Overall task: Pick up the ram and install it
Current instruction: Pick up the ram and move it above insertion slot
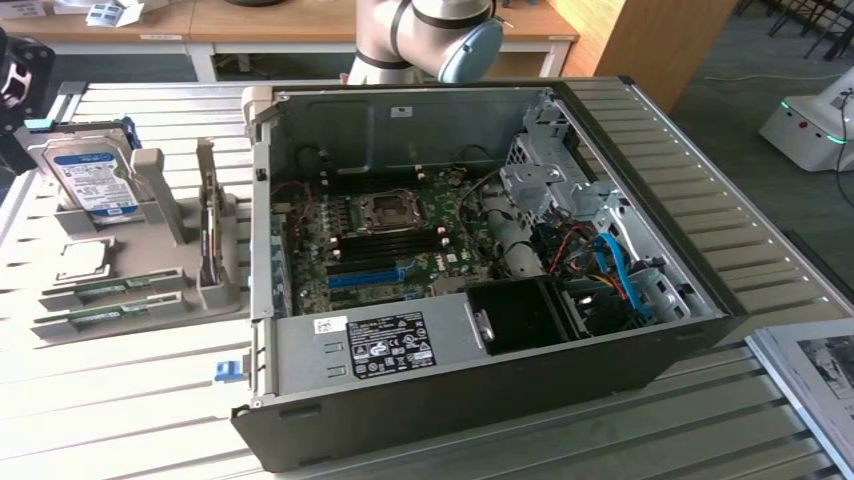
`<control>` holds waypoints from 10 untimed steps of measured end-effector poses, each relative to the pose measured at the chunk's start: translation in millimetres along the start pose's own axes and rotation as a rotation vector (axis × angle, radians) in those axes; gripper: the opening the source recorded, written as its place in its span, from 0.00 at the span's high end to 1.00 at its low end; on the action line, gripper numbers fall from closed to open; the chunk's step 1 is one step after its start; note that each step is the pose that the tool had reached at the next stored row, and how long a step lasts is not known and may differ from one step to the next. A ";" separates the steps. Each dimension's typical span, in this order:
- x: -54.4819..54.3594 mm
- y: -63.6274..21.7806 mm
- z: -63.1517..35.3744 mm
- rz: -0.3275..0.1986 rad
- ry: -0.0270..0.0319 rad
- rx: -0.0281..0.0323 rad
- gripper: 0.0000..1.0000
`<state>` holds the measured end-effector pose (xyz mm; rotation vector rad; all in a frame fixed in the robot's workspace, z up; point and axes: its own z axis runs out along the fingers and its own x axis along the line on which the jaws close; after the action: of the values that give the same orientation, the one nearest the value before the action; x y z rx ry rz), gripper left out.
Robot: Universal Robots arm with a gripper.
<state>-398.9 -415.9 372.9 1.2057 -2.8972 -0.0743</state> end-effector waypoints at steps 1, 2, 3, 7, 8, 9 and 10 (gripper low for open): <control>0.0 0.0 0.0 -0.013 0.0007 -0.0002 0.90; 0.0 0.0 0.0 -0.027 0.0013 -0.0004 0.90; 0.0 0.0 0.0 -0.040 0.0017 -0.0006 0.90; 0.0 0.0 0.0 -0.089 0.0040 -0.0014 0.90; 0.0 0.0 0.0 -0.103 0.0046 -0.0016 0.90; 0.0 0.0 0.0 -0.115 0.0052 -0.0018 0.90; 0.0 0.0 0.0 -0.127 0.0057 -0.0020 0.90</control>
<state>-398.9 -415.9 372.9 1.3862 -2.8120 -0.0737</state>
